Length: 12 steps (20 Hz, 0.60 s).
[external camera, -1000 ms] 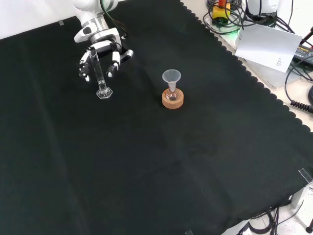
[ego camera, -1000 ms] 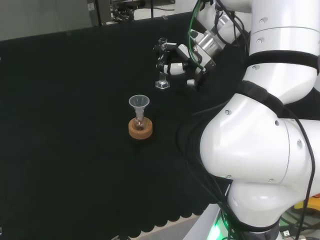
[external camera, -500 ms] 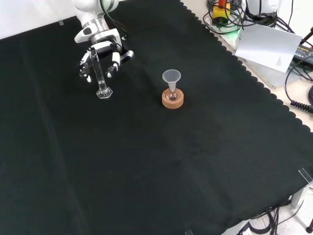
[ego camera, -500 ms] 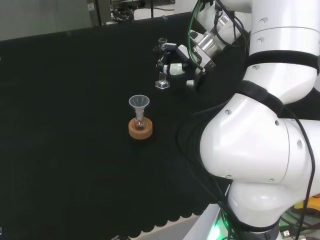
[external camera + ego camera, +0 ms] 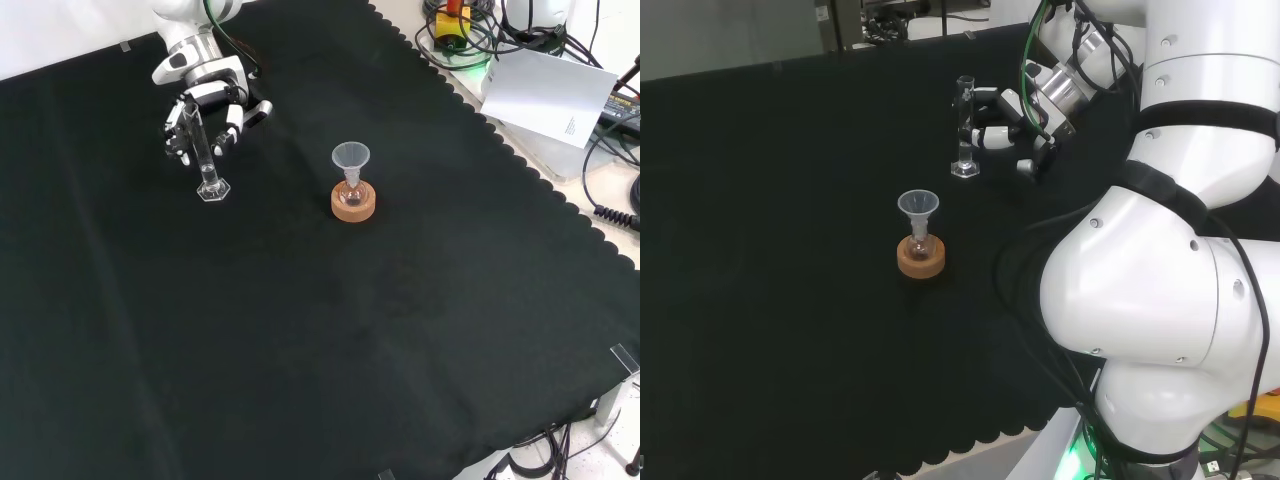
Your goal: Pick up the graduated cylinder.
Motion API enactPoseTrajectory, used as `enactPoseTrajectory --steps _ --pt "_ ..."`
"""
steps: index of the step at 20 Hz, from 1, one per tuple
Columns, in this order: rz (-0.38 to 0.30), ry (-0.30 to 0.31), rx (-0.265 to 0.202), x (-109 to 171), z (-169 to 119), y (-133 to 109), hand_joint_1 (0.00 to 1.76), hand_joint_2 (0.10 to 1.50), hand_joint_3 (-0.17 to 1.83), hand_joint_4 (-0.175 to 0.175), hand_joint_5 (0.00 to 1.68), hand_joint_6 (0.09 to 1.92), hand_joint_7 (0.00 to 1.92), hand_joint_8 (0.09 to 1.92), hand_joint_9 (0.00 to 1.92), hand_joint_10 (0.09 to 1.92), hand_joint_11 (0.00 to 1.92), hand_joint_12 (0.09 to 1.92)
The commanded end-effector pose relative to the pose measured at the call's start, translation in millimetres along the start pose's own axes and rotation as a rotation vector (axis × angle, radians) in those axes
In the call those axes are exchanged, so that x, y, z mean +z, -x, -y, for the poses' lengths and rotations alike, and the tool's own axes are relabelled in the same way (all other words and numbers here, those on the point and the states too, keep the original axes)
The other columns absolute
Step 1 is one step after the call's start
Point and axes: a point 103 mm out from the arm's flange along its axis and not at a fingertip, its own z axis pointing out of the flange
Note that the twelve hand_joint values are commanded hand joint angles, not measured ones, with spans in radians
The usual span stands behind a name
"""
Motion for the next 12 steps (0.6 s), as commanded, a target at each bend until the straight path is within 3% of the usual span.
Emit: enactPoseTrajectory --steps 1,7,12 --pt "-0.03 -0.026 -0.02 5.4 -4.2 -4.8 1.05 0.77 0.51 -0.033 0.71 0.52 0.67 0.62 1.06 0.28 0.92 0.98" --pt "-0.048 -0.028 -0.022 10.3 -6.2 -6.7 1.03 0.73 0.53 -0.036 0.56 0.54 0.58 0.63 0.97 0.26 0.79 1.06" --pt "-0.094 -0.018 -0.021 10.3 -4.6 -5.8 1.06 0.74 0.54 -0.041 0.6 0.58 0.6 0.65 1.0 0.28 0.85 1.03"
